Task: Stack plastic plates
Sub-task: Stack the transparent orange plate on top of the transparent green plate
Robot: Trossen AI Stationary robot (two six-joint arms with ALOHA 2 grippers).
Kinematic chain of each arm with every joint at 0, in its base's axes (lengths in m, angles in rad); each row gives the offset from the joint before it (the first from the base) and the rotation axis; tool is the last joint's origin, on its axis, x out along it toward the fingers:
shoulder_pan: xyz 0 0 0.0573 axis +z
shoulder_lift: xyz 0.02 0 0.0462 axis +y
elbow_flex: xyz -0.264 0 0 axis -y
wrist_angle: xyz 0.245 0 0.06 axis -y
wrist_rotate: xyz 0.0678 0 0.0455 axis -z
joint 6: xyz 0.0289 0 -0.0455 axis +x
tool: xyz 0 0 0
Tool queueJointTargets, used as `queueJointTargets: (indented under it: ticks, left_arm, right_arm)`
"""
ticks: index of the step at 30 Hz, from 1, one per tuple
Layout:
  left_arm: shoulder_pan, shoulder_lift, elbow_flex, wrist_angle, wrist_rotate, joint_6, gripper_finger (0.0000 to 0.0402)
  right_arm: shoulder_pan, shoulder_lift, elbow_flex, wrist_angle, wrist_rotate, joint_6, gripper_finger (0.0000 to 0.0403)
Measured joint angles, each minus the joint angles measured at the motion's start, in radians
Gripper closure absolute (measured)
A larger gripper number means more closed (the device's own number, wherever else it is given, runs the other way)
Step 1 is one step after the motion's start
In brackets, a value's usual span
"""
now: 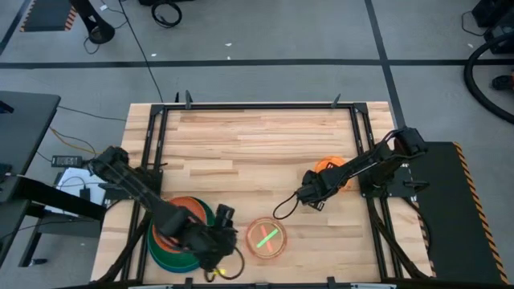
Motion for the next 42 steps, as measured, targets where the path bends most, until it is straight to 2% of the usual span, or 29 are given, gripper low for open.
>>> queueJointTargets:
  ticks: [8,18,22,30,35,38,42]
  left_arm:
    - [-0.091,-0.1,0.0,-0.004,-0.088,-0.066,0.0184]
    - [-0.141,-0.106,0.0,-0.066,-0.172,-0.121,0.0184]
    - [-0.138,-0.106,0.0,-0.114,-0.279,-0.129,0.0184]
    - [-0.093,-0.106,-0.001,-0.177,-0.29,-0.188,0.0184]
    - [-0.051,-0.106,-0.001,-0.178,-0.248,-0.19,0.0184]
    - [-0.01,-0.108,-0.016,-0.148,-0.182,-0.17,0.0185]
    - [0.078,-0.128,-0.105,-0.006,0.016,-0.124,0.0185]
  right_arm:
    - [-0.06,0.001,-0.003,-0.014,-0.068,-0.139,0.0293]
    - [-0.119,0.005,0.01,-0.031,-0.111,-0.237,0.0373]
    - [-0.1,0.009,0.075,-0.084,-0.083,-0.254,0.0395]
    - [0.103,0.007,0.336,-0.258,0.018,-0.197,0.0398]
    - [0.283,0.01,0.531,-0.24,0.105,-0.222,0.04]
    - [0.388,0.012,0.607,-0.109,0.148,-0.359,0.04]
    - [0.508,0.027,0.652,0.136,0.143,-0.7,0.04]
